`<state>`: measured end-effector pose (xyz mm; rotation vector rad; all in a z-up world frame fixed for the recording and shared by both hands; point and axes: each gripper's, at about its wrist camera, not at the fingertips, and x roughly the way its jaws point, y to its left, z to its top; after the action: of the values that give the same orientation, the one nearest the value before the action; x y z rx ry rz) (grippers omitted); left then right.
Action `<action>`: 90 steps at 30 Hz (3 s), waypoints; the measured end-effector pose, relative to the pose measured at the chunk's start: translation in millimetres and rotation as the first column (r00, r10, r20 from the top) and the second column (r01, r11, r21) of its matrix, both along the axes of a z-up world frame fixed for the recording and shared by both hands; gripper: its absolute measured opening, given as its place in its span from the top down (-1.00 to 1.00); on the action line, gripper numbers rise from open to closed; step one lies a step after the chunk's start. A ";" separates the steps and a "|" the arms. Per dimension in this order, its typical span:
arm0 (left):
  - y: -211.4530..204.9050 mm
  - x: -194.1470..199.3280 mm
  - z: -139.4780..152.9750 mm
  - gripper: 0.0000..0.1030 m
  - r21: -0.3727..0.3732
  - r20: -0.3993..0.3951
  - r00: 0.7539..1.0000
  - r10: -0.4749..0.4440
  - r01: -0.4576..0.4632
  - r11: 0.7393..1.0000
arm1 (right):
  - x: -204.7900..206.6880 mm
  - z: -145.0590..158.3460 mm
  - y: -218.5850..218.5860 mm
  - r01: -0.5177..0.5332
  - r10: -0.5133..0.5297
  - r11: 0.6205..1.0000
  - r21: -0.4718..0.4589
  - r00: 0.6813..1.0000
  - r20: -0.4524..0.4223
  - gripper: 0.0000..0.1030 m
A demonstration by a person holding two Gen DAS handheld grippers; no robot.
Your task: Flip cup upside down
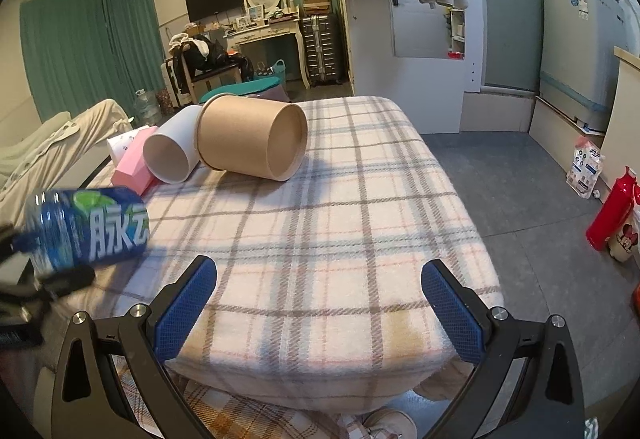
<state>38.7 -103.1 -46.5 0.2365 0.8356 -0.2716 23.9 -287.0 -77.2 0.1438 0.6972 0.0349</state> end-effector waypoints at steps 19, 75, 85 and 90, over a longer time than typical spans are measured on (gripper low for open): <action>-0.1 62.2 13.4 -0.42 -0.115 0.012 0.999 0.034 -0.032 0.993 | 3.8 -1.6 -2.6 0.012 -0.012 1.000 -0.004 1.000 -0.003 -1.00; 90.7 -81.1 63.1 -1.00 -0.274 0.440 0.852 0.284 -0.174 0.946 | -76.2 76.5 80.1 -0.056 0.088 0.991 -0.121 0.956 0.278 -1.00; 88.1 -102.9 23.3 -1.00 -0.245 0.431 0.848 0.309 -0.220 0.944 | -83.6 58.1 83.2 -0.055 0.083 0.993 -0.107 0.957 0.279 -1.00; 85.2 -103.3 18.4 -1.00 -0.237 0.414 0.858 0.304 -0.221 0.946 | -84.2 56.1 83.2 -0.052 0.080 0.993 -0.106 0.957 0.280 -1.00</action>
<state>-64.6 -17.9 -28.1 0.0056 0.3727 -0.0273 -60.3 -203.8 -21.0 0.0198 0.4148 0.0833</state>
